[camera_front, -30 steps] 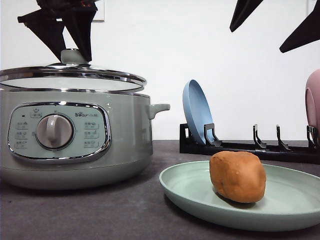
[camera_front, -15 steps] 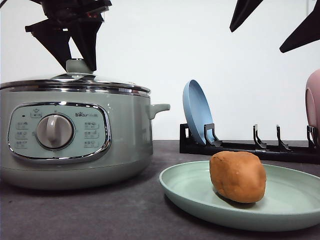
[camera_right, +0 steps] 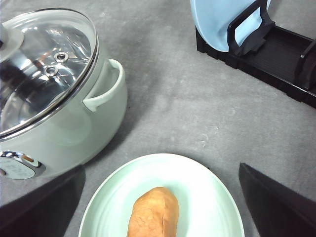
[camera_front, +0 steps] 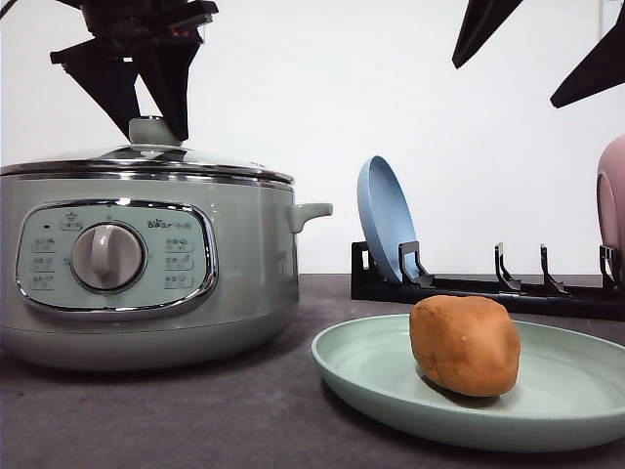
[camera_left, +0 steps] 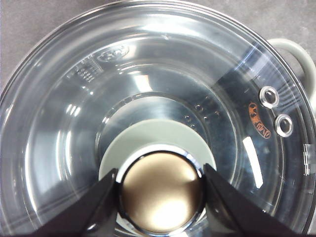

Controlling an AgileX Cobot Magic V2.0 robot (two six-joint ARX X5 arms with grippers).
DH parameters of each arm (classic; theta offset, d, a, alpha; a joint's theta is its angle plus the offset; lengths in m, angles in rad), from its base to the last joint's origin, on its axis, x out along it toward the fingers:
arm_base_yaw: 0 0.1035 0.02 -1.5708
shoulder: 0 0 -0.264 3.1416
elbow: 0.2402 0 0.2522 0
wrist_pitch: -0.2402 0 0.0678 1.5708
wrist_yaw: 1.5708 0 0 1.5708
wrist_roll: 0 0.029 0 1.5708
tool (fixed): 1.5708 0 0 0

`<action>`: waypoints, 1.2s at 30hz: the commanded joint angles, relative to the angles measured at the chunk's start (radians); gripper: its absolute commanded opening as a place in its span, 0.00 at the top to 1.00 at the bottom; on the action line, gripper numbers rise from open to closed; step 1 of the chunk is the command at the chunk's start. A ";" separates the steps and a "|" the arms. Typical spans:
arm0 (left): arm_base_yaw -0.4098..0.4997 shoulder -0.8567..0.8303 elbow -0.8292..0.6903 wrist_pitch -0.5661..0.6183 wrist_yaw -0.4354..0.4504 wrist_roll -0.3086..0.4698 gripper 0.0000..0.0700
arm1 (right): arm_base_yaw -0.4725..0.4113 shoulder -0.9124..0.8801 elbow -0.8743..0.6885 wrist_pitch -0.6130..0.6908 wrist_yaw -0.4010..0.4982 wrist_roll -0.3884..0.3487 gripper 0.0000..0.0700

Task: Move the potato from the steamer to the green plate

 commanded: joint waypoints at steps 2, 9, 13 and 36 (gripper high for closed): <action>-0.005 0.028 0.028 0.021 0.009 0.008 1.00 | 0.005 0.003 0.016 0.007 0.004 -0.011 0.10; -0.008 0.030 0.028 0.013 0.009 0.011 0.97 | 0.005 0.003 0.016 0.007 0.004 -0.012 0.10; -0.014 0.030 0.028 -0.001 0.009 0.004 0.58 | 0.005 0.003 0.016 0.007 0.004 -0.012 0.10; -0.031 -0.176 0.029 0.015 0.012 -0.012 0.32 | 0.005 0.003 0.016 -0.032 -0.074 -0.049 0.10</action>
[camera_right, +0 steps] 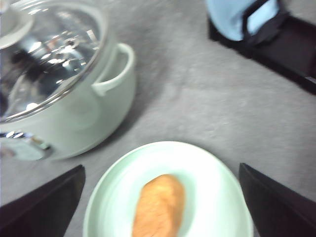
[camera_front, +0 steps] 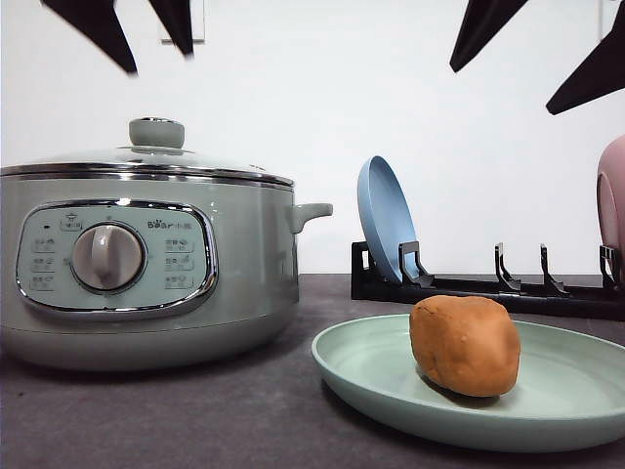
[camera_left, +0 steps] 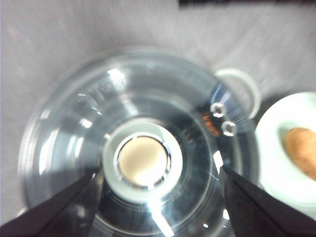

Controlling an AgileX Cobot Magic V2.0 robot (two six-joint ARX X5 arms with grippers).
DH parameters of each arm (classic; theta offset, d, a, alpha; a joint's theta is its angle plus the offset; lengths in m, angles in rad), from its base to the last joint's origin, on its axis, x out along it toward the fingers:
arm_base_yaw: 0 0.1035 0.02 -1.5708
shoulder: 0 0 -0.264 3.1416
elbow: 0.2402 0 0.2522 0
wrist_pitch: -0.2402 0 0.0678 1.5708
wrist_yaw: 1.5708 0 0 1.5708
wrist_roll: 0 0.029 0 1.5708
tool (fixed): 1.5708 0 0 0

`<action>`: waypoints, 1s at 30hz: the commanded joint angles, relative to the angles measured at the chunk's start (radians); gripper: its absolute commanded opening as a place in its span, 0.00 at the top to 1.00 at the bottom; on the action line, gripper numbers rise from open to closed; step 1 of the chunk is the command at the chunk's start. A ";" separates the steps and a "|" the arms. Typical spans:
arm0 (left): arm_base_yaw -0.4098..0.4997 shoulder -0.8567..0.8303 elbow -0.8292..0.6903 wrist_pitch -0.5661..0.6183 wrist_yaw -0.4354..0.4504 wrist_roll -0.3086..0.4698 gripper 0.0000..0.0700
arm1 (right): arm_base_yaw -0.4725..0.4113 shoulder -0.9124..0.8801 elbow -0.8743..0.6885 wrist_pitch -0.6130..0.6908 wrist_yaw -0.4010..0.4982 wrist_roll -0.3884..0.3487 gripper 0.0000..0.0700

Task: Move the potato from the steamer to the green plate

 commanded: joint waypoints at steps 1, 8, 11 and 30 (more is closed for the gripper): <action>-0.006 -0.016 0.028 -0.001 0.006 -0.016 0.32 | 0.005 0.003 0.016 -0.002 -0.020 -0.027 0.10; -0.006 -0.128 0.028 -0.045 0.167 -0.016 0.33 | 0.005 0.003 0.016 -0.054 -0.124 -0.039 0.10; -0.006 -0.160 0.028 -0.080 0.244 -0.016 0.33 | 0.005 0.003 0.016 -0.076 -0.173 -0.039 0.10; -0.006 -0.186 0.028 -0.188 0.326 0.004 0.82 | 0.005 0.003 0.016 -0.141 -0.211 -0.039 0.48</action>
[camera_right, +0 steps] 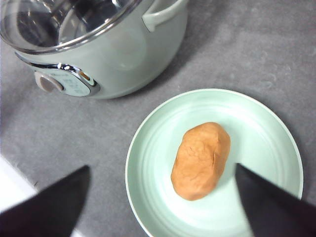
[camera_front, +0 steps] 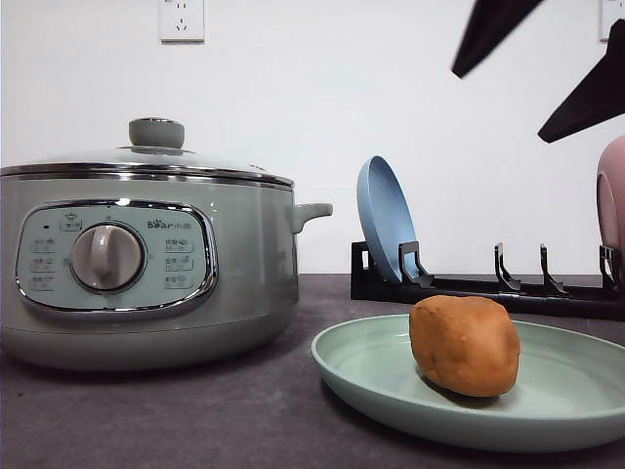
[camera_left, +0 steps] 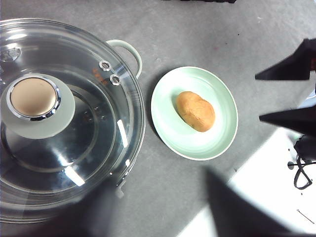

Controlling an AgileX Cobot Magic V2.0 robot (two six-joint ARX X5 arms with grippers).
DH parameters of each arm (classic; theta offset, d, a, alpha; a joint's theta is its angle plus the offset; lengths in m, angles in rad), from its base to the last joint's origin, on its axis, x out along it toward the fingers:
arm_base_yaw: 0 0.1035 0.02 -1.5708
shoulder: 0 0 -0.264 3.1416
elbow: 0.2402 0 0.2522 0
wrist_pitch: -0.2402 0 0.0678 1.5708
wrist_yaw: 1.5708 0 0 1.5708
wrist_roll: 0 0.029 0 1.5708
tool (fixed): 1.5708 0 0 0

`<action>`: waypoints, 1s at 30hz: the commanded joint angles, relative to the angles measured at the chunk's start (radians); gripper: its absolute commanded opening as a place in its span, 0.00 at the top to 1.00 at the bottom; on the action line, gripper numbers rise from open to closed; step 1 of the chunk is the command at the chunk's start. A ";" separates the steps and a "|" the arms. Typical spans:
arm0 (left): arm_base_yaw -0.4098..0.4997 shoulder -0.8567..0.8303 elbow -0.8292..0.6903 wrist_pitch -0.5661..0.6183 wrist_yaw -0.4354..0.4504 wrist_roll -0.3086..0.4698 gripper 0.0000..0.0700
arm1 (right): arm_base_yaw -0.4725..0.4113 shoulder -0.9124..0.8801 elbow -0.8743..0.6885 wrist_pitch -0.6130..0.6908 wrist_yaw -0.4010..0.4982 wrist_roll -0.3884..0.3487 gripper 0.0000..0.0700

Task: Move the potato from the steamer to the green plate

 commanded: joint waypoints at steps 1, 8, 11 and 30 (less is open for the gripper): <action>-0.006 0.008 0.027 0.011 0.005 0.016 0.94 | 0.005 0.003 0.016 -0.002 -0.003 -0.008 0.67; -0.006 0.008 0.027 0.022 0.005 0.016 1.00 | 0.005 0.003 0.016 -0.001 0.014 -0.008 1.00; -0.005 0.008 0.027 0.022 0.005 0.016 1.00 | 0.005 0.003 0.016 0.004 0.013 -0.008 1.00; 0.006 -0.017 0.027 0.034 -0.006 0.092 1.00 | 0.005 0.003 0.016 0.037 0.011 -0.008 1.00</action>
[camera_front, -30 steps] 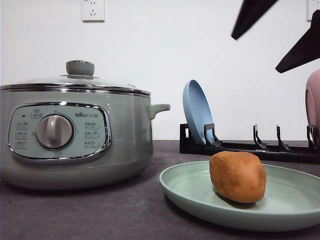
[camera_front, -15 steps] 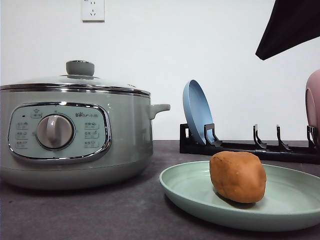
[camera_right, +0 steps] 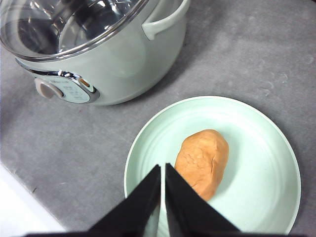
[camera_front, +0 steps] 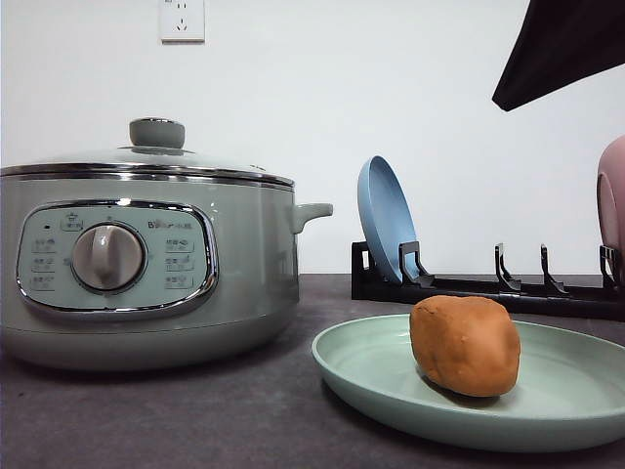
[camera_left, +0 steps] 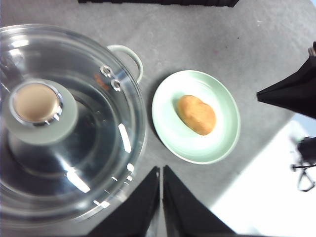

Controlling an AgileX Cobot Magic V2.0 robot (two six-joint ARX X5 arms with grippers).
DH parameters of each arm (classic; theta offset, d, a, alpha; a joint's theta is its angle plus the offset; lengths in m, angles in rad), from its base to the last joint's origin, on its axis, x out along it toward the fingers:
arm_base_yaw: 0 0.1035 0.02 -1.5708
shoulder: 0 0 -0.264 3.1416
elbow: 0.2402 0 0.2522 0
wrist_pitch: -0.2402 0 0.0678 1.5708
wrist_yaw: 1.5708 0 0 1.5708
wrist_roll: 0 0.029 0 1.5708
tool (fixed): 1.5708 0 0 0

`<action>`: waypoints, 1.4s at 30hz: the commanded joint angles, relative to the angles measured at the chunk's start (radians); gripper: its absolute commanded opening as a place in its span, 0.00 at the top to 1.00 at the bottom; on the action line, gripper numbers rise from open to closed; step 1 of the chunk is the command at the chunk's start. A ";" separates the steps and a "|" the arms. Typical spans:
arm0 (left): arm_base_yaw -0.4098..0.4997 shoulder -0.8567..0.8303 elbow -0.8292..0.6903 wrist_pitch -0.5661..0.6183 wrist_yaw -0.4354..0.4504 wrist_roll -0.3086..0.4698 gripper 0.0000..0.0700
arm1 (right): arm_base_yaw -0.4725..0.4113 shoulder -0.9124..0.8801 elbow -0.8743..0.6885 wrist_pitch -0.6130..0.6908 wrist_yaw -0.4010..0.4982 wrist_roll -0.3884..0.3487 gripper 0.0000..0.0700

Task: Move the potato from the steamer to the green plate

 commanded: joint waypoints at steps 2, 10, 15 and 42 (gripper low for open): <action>0.019 -0.041 0.025 0.055 -0.003 0.112 1.00 | 0.005 0.003 0.016 0.010 0.001 -0.007 1.00; 0.193 -0.292 -0.138 0.529 -0.003 0.106 1.00 | 0.005 0.003 0.016 0.010 0.001 -0.007 1.00; 0.320 -0.496 -0.420 0.867 -0.003 0.100 1.00 | 0.005 0.003 0.016 0.010 0.001 -0.007 1.00; 0.483 -1.202 -1.530 1.313 -0.345 0.052 1.00 | 0.005 0.003 0.016 0.010 0.001 -0.007 1.00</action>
